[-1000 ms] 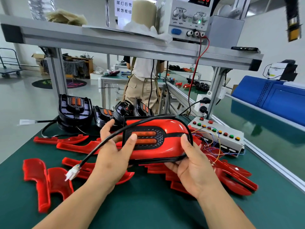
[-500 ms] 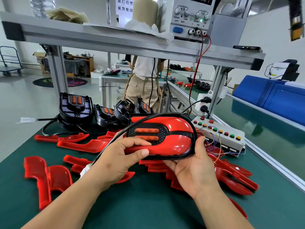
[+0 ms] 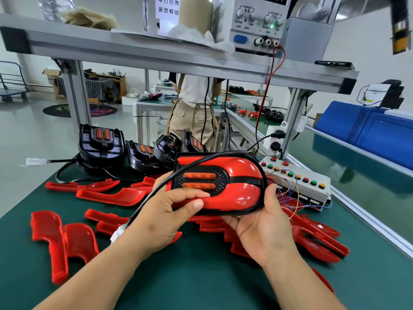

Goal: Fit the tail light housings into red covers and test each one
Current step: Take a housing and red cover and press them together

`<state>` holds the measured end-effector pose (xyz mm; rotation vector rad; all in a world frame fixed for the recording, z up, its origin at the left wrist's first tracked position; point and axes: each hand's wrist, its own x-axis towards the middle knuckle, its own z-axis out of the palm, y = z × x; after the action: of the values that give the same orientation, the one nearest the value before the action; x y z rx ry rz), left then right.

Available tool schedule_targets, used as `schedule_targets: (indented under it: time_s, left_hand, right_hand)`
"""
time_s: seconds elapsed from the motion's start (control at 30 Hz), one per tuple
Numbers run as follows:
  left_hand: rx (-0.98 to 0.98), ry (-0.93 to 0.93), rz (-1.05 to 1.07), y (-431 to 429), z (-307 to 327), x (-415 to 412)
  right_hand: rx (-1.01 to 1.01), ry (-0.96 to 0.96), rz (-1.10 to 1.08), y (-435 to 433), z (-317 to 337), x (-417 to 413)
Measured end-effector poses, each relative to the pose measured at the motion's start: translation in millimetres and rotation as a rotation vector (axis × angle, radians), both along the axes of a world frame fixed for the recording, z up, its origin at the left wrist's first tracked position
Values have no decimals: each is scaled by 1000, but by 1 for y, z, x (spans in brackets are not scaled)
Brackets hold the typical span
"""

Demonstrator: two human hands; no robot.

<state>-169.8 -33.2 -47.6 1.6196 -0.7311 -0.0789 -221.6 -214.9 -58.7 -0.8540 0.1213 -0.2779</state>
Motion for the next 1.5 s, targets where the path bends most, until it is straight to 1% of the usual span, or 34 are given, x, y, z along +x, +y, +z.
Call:
schedule_targets:
  time_s: [0.1,0.27,0.33,0.4,0.53,0.6,0.73,0.83,0.9,1.03,1.17,1.27,1.4,1.5]
  left_hand:
    - [-6,-19,12,-1,1,0]
    - [-181,237,-42,-2,2,2]
    - [-212,286,-80,-2,3,2]
    - [-184,236,-54,-2,4,2]
    - [2,-1,117,-2,-2,3]
    - [66,-86,145,-1,-4,5]
    - [94,-133,98,1,-5,4]
    - [144,-194,159,0,-9,4]
    - [134,-263,219,-2,-9,2]
    - [59,-258,284,-4,-4,-3]
    - [148,-285,291,-7,-5,-9]
    - [166,-304,309,-8,-7,-8]
    - [174,-264,301,-8,-9,-6]
    - [161,-299,303,-8,-9,-8]
  right_hand:
    - [14,14,-10,-1,-1,0]
    - [33,33,-24,-1,-2,3]
    - [11,66,-28,-2,-4,4]
    - [-2,89,-34,-2,-6,5]
    - [3,90,-37,0,-5,4]
    - [0,91,-34,0,-4,4]
    - [9,89,-41,-2,-4,3]
    - [18,71,-49,-2,-4,3]
    - [27,69,-54,-2,-4,3]
    - [34,92,-52,1,-4,4]
    - [33,85,-43,1,-4,4]
    - [15,84,-38,1,-4,3]
    - [-6,96,-39,2,-4,3]
    - [-2,100,-50,1,-4,2]
